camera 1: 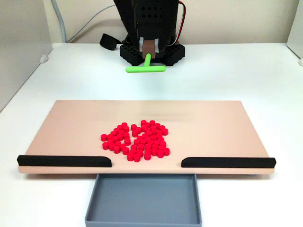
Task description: Push granules from left to the grey container
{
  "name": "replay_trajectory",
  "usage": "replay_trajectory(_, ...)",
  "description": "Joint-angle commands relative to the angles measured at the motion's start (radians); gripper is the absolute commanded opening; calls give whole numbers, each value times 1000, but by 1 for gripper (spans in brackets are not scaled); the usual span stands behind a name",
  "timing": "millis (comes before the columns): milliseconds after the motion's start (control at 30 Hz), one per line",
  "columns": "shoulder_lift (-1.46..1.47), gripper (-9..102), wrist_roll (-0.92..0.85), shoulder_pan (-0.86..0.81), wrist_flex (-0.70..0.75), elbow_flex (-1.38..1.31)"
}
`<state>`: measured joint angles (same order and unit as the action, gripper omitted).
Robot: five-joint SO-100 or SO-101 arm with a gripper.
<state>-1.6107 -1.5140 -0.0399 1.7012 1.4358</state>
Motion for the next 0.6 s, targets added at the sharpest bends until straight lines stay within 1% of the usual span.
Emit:
replay_trajectory(0, -23, 0, -20, 2, -2, -11)
replay_trajectory(567, -6, 0, -8, -9, -3, -20)
